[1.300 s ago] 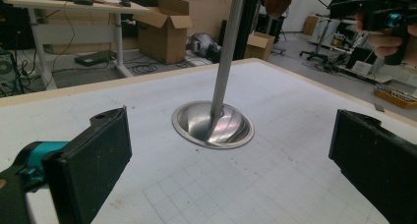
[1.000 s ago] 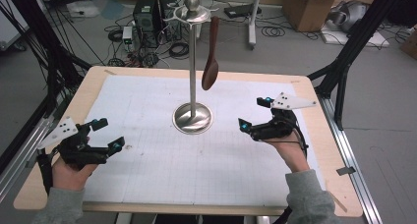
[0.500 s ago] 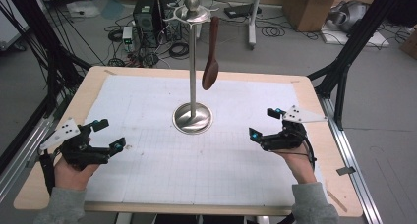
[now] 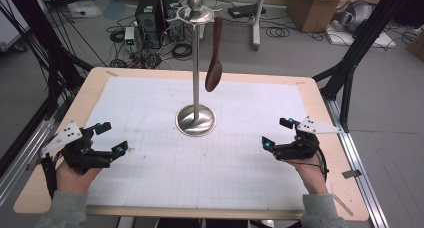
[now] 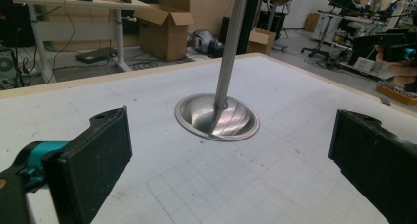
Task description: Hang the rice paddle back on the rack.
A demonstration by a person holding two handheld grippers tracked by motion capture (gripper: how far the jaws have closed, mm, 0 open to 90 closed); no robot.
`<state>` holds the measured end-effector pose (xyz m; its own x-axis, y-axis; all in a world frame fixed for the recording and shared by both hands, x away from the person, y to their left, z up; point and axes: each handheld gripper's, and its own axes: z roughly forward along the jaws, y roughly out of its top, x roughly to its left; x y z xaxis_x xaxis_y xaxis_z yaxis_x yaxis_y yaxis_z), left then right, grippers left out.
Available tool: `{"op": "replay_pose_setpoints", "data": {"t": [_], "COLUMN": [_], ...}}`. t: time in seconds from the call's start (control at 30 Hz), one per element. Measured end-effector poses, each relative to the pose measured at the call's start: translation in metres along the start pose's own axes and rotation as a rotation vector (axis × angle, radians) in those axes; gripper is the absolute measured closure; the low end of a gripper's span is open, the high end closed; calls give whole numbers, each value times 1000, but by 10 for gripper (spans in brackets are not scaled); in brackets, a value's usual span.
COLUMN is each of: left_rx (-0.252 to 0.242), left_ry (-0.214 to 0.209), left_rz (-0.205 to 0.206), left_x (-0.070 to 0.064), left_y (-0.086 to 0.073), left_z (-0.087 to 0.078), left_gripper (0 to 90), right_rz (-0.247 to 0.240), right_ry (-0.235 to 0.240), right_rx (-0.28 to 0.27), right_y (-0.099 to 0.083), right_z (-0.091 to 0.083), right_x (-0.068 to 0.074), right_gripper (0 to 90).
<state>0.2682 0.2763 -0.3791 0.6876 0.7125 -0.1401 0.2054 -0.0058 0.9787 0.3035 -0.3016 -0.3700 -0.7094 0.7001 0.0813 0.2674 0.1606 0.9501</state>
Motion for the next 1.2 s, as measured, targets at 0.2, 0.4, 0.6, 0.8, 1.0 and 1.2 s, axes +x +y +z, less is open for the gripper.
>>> {"op": "replay_pose_setpoints", "data": {"t": [0.2, 0.4, 0.6, 0.8, 1.0, 1.2], "left_rx": [1, 4, 0, -2, 4, -1], "left_ry": [2, 8, 13, 19, 41, 63], "left_rz": [0, -3, -9, -11, -15, -38], "left_x": [2, 4, 5, 8, 13, 20], "left_y": [-2, -4, -5, -6, -9, -13], "left_z": [-1, -2, -5, -8, -12, -14], "left_gripper": [28, 28, 28, 28, 28, 28], "right_rz": [3, 35, 57, 80, 105, 122], "right_ry": [-4, -14, -19, -32, -66, -108], "right_rx": [-3, -13, -19, -13, -25, -35], "right_y": [-8, -18, -27, -37, -45, -50], "right_z": [-5, -12, -18, -22, -32, -39], "right_x": [-2, -7, -12, -17, -24, -29], "right_gripper": [4, 4, 4, 4, 4, 4]}}
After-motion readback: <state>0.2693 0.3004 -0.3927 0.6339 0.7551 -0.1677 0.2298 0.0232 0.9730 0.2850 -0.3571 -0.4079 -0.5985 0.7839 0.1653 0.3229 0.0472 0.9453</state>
